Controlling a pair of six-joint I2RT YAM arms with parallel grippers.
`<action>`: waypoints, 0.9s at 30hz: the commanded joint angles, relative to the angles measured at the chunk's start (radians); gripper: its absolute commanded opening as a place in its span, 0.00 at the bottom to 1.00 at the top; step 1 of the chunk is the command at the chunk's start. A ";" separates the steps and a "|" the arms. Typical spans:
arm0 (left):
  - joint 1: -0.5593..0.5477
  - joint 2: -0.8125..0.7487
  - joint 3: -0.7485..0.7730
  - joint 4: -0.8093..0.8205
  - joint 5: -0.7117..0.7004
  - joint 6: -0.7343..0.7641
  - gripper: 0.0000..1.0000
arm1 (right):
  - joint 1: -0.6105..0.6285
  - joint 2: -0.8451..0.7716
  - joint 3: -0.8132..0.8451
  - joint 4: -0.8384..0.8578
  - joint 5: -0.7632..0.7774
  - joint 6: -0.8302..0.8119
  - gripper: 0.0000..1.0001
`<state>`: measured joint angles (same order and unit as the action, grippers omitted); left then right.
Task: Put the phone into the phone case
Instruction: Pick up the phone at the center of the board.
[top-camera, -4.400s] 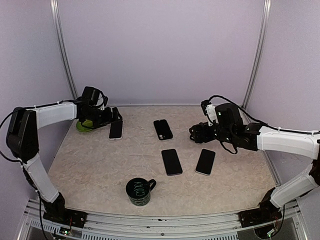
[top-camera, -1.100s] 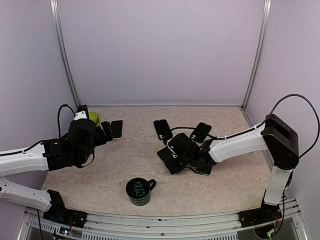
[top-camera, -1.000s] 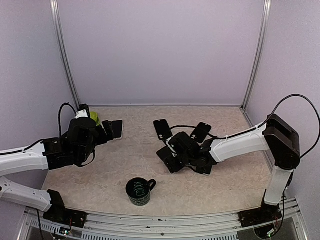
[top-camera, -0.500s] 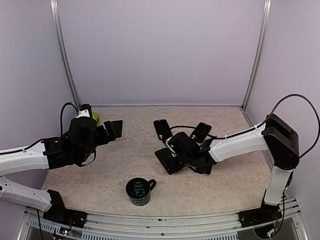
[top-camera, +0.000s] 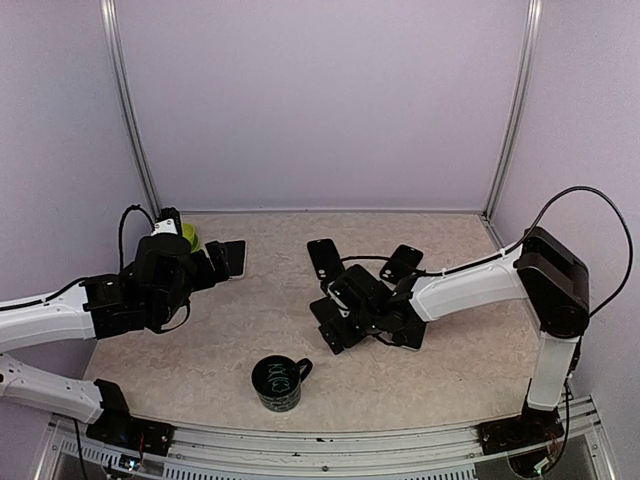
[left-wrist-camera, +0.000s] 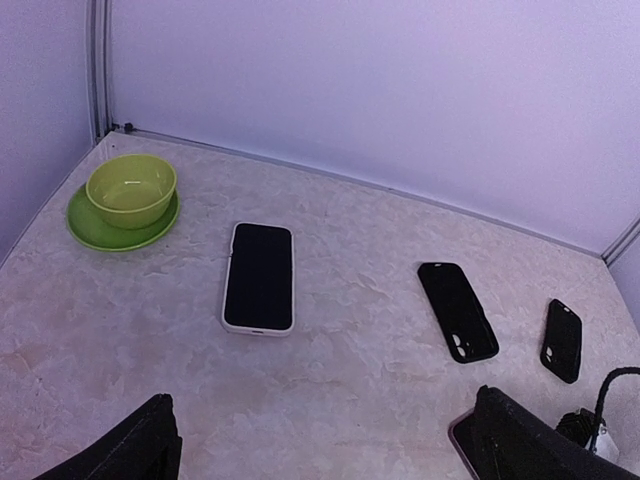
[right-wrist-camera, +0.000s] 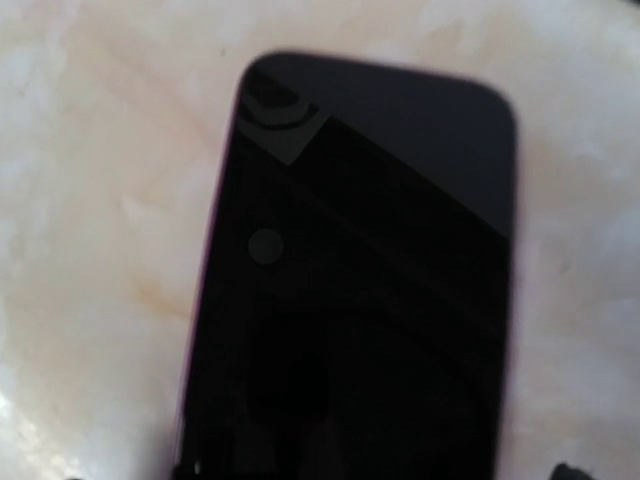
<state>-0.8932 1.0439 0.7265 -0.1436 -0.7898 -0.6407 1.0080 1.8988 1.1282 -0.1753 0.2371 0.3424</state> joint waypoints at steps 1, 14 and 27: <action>0.002 -0.016 -0.007 -0.010 -0.005 -0.007 0.99 | -0.003 0.030 -0.008 0.005 -0.035 0.018 1.00; 0.002 -0.021 -0.012 -0.007 -0.008 -0.014 0.99 | -0.050 0.084 -0.023 -0.022 -0.113 0.065 0.94; 0.002 -0.021 -0.013 -0.010 -0.023 -0.022 0.99 | -0.049 0.133 0.015 -0.091 -0.090 0.063 0.69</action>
<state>-0.8932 1.0344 0.7261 -0.1482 -0.7940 -0.6537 0.9615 1.9640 1.1572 -0.1642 0.1730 0.3870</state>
